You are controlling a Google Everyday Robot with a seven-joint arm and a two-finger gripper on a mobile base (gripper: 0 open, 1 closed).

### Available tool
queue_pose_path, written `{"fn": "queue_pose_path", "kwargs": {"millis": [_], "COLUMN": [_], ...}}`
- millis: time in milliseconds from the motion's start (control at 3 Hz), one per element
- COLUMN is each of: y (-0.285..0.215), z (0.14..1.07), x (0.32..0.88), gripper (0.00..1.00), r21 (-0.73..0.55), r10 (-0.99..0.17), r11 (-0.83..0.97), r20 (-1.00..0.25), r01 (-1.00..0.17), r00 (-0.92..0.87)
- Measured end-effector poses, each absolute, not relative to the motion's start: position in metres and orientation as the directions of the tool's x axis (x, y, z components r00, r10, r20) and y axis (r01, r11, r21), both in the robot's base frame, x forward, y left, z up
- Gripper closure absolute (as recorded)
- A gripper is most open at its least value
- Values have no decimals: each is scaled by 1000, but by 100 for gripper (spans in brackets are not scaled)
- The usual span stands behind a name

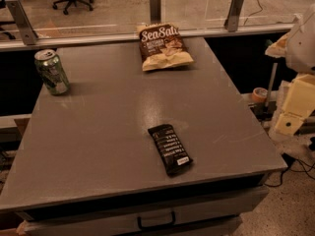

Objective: Move brown chip bag near rxbar chocolate

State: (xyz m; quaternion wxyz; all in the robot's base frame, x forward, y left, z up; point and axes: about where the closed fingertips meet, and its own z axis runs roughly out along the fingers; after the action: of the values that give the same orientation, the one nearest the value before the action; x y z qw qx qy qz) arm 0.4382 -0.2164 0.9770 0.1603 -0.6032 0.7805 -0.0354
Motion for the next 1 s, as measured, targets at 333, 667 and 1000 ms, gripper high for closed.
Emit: {"fn": "queue_pose_path", "kwargs": {"millis": [333, 667, 1000], "y": [-216, -205, -173], "z": [977, 972, 963], "x": [438, 464, 531], "gripper": [0, 0, 0], "r21": [-249, -271, -297], "r10": [-953, -950, -932], "r11": [270, 258, 243], "r20": [-208, -246, -335], "r01": [-930, -927, -923], "r00": [-221, -193, -137]}}
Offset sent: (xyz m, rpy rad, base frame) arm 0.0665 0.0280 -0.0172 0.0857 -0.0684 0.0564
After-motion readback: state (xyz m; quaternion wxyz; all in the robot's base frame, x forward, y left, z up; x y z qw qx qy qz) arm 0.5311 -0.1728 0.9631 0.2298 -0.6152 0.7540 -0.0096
